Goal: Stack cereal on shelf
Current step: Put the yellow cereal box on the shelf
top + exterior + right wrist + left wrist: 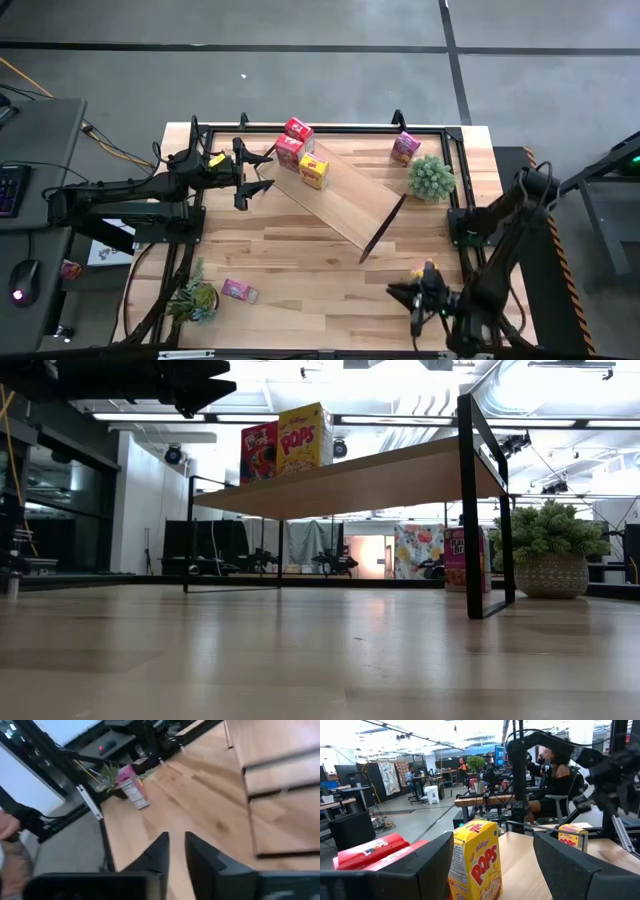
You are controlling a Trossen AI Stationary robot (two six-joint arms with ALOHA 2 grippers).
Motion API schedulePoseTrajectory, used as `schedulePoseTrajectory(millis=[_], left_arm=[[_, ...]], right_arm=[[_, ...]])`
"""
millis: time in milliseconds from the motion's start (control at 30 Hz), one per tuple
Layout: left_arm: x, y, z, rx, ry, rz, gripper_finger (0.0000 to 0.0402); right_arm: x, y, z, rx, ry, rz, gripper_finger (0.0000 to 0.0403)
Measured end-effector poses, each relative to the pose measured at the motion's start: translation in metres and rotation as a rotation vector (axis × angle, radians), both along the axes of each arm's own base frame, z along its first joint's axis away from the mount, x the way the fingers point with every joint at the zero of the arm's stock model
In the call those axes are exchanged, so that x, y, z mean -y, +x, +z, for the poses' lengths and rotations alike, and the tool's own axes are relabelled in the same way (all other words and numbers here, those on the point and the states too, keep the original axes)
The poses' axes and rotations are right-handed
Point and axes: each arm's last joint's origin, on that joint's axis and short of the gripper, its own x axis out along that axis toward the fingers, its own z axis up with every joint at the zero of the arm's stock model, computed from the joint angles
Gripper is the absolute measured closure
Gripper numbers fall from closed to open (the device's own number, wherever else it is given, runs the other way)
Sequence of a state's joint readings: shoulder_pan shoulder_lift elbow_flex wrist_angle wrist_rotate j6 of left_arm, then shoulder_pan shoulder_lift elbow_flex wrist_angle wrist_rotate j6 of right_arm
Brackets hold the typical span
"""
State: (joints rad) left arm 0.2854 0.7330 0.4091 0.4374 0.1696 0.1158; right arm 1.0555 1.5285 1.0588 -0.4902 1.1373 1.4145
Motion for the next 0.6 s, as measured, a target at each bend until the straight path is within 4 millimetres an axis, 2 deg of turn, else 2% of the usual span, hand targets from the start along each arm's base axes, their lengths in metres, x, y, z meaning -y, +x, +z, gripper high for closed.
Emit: schedulePoseTrajectory(millis=[167,333,467,600], left_arm=[[0.0,0.0,0.0,-0.001,0.0,0.0,0.0135],[0.0,0.0,0.0,-0.001,0.0,0.0,0.0135],[0.0,0.0,0.0,-0.002,-0.001,0.0,0.0135],[0.0,0.0,-0.001,-0.009,-0.003,0.0,0.0135]], right_arm=[[0.04,0.012,0.026,-0.178,-0.046,0.09,0.0252],[0.089,0.008,0.046,-0.451,-0.024,0.295,0.016],[0.119,-0.004,0.06,-0.589,0.073,0.448,0.0133],[0.13,-0.011,0.065,-0.617,0.12,0.478,0.0131]])
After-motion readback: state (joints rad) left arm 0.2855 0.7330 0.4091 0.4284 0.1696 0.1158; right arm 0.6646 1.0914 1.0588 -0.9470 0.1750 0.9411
